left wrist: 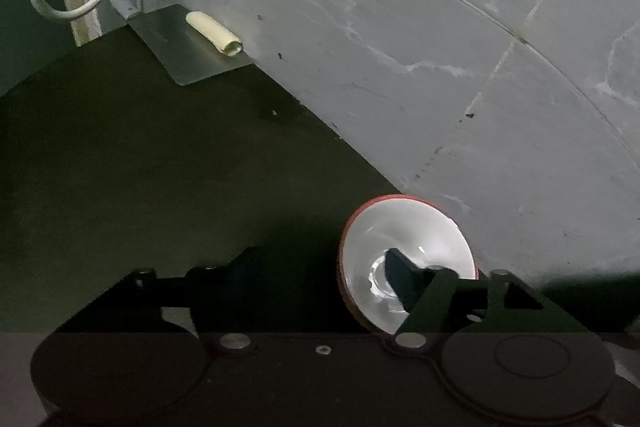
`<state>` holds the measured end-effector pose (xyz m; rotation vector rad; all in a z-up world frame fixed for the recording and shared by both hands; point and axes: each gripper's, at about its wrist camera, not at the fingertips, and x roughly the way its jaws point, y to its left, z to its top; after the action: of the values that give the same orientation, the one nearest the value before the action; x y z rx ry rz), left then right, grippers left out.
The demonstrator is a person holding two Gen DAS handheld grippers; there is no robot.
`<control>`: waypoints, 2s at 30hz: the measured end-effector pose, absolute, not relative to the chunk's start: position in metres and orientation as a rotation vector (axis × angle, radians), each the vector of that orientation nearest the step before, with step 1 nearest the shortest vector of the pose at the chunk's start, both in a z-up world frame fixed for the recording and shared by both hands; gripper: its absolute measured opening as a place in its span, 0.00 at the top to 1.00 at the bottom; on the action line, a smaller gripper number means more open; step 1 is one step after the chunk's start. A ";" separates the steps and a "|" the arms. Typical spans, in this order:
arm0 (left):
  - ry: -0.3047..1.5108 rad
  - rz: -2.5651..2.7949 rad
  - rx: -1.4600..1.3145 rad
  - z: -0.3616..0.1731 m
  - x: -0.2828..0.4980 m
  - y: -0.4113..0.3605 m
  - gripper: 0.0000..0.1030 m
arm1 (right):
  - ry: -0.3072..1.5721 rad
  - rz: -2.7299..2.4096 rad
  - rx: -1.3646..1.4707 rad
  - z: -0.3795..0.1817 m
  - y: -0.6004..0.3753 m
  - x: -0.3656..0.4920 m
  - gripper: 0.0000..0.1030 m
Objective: Organize plates and bowls
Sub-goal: 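Close both grippers on the second white bowl rim, then lift the second white bowl with both grippers toward the steel bowl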
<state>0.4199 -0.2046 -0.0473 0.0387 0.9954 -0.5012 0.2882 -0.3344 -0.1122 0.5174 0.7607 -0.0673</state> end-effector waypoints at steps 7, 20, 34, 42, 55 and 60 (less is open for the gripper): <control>1.019 -0.540 0.025 -0.051 0.417 -0.208 0.66 | 0.769 -0.048 0.519 -0.112 -0.338 0.290 0.60; 1.044 -0.521 -0.002 -0.051 0.410 -0.208 0.87 | 0.786 -0.001 0.523 -0.111 -0.344 0.283 0.69; 0.960 -0.489 -0.034 -0.020 0.377 -0.192 0.87 | 0.733 0.066 0.508 -0.089 -0.337 0.256 0.72; 0.895 -0.473 -0.047 0.007 0.348 -0.177 0.87 | 0.671 0.097 0.489 -0.063 -0.329 0.235 0.74; 0.785 -0.419 -0.078 0.048 0.279 -0.133 0.87 | 0.597 0.185 0.431 -0.017 -0.294 0.186 0.74; 0.749 -0.387 -0.095 0.058 0.250 -0.111 0.87 | 0.579 0.225 0.407 -0.005 -0.276 0.169 0.74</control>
<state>0.2499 -0.1108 0.0583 -0.0946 0.7495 -0.3873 0.1686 -0.2763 -0.0046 0.4070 0.5793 0.2249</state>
